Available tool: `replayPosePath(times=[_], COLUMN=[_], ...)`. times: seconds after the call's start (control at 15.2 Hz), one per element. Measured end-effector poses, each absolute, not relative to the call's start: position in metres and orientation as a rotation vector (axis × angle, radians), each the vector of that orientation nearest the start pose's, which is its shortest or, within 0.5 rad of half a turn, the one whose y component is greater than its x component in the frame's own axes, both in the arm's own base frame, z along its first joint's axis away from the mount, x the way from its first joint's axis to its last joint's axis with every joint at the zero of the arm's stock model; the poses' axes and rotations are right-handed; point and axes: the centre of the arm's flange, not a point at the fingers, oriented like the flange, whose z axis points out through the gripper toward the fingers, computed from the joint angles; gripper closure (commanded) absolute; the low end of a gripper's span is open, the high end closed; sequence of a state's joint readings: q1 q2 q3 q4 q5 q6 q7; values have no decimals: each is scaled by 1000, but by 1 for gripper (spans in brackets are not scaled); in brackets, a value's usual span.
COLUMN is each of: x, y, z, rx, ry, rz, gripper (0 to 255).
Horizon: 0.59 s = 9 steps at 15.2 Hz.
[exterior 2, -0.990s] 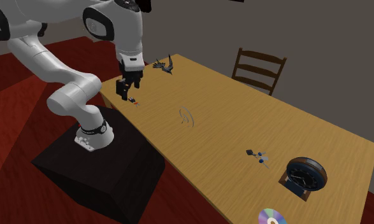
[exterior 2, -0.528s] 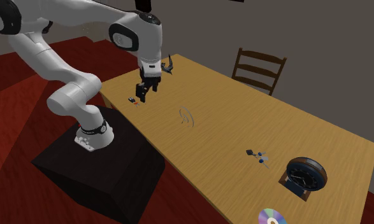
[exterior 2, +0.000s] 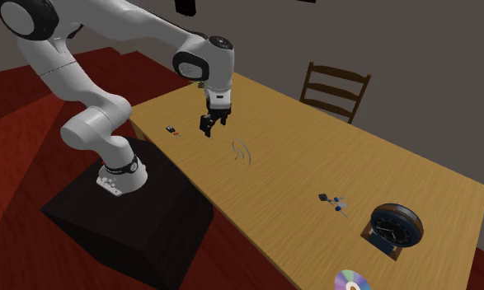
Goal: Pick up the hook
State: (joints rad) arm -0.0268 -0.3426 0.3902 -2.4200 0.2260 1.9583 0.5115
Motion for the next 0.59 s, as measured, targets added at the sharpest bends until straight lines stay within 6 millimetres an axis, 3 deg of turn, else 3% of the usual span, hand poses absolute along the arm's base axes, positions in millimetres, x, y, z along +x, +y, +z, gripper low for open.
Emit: replayPosePath(times=[0.59], x=[463], y=[230], z=[357], rx=[-3036], ry=[687], rz=[187], gripper=[0])
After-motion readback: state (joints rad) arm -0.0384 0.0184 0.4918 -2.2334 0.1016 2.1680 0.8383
